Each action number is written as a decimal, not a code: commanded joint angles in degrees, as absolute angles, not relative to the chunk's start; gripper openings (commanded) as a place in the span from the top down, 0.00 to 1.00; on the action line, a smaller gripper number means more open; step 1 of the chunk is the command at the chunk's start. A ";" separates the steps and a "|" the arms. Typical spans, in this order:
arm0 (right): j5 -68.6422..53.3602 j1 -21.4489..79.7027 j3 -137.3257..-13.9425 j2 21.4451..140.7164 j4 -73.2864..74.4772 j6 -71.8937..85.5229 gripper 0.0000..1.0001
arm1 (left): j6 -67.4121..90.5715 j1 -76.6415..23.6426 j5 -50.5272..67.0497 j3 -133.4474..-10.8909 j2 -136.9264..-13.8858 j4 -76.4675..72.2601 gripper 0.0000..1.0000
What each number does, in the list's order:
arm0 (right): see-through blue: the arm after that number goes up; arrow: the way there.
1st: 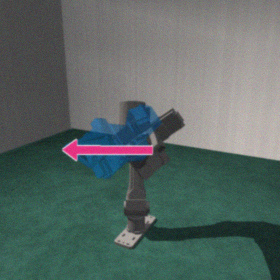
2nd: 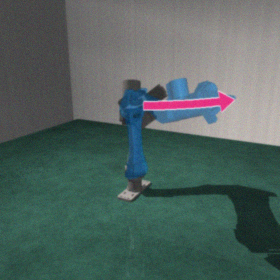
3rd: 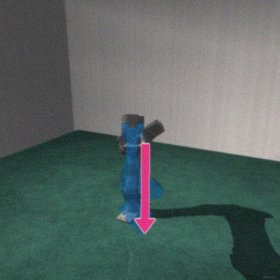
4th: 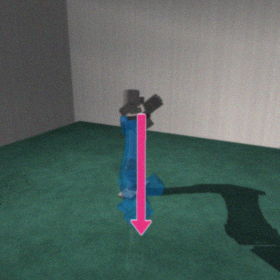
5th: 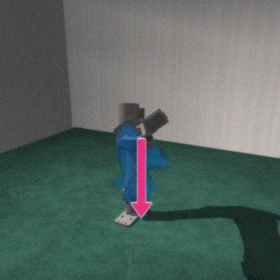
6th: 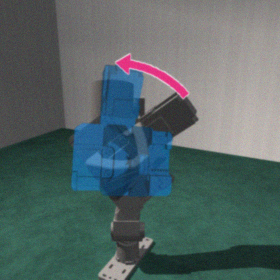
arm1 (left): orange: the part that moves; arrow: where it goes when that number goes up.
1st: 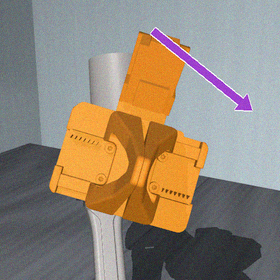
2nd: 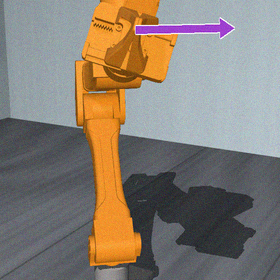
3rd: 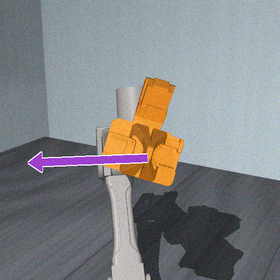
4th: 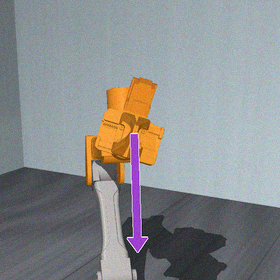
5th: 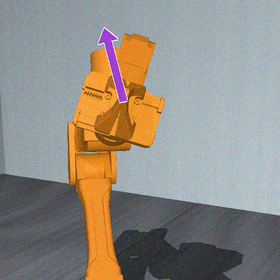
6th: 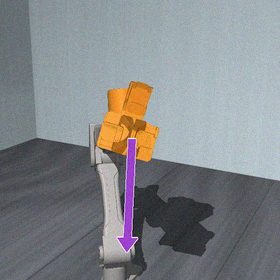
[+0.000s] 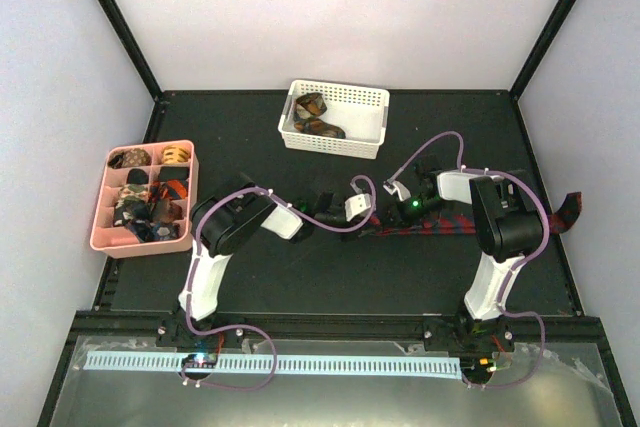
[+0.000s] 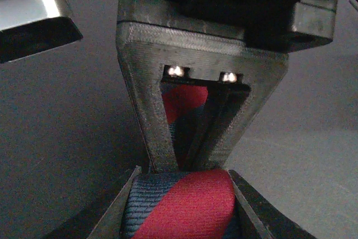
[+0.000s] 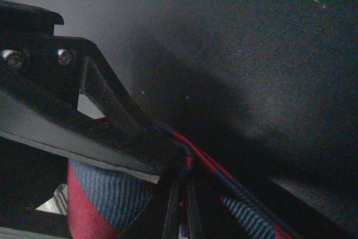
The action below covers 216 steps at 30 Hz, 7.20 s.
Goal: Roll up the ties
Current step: Roll the tie at the center of the board.
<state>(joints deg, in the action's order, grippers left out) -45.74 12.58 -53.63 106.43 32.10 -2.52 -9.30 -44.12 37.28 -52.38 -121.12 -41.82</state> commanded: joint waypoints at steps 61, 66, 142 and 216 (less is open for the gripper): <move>-45.09 13.10 -56.75 106.53 35.77 -2.77 0.99 | -18.08 -41.59 33.61 -50.91 -110.88 -24.62 0.30; -45.72 12.92 -56.35 106.06 35.27 -2.44 0.98 | -19.58 -41.72 33.92 -48.16 -110.51 -26.64 0.19; -41.63 16.48 -49.59 109.04 29.40 3.41 0.99 | -10.16 -42.16 37.21 -37.76 -118.76 -57.66 0.18; -46.65 14.24 -50.41 108.80 30.55 3.66 0.98 | -16.65 -44.38 32.83 -42.38 -119.63 -49.25 0.45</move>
<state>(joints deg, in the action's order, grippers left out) -50.70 14.31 -51.00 106.17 30.35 4.38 -15.33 -44.16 31.66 -41.95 -118.78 -48.88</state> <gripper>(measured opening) 0.036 0.634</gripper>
